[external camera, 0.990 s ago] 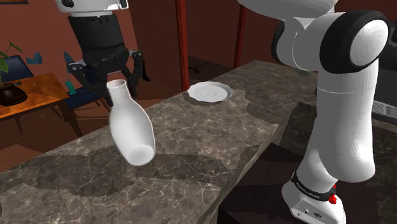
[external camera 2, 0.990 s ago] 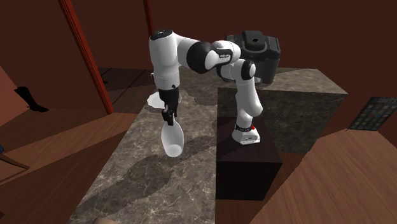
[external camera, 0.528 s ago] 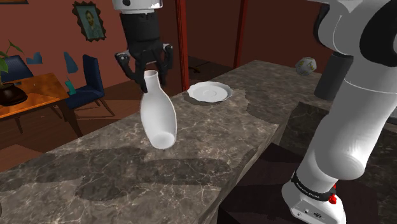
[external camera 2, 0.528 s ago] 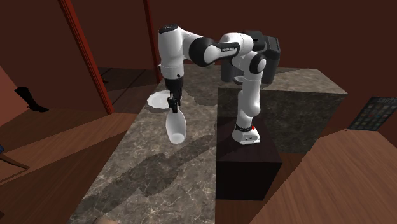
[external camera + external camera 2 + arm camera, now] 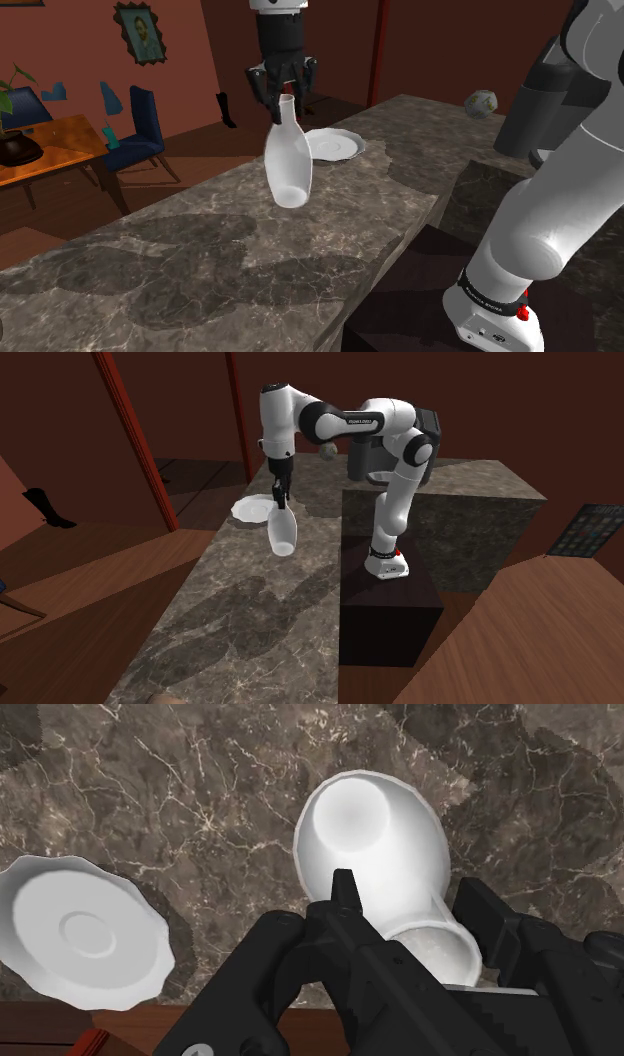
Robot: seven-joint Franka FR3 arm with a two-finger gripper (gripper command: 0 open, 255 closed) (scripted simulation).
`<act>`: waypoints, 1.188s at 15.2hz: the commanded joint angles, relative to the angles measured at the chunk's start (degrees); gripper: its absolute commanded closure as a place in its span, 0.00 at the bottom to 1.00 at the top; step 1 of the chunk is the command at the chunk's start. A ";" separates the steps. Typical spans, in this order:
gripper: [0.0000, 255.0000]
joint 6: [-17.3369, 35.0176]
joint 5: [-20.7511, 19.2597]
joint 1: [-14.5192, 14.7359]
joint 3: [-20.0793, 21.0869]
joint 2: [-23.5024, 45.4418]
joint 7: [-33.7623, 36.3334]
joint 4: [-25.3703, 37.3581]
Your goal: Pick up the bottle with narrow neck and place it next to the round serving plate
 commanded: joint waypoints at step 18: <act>1.00 0.93 -2.61 -8.72 -19.98 -10.81 -29.06 -12.06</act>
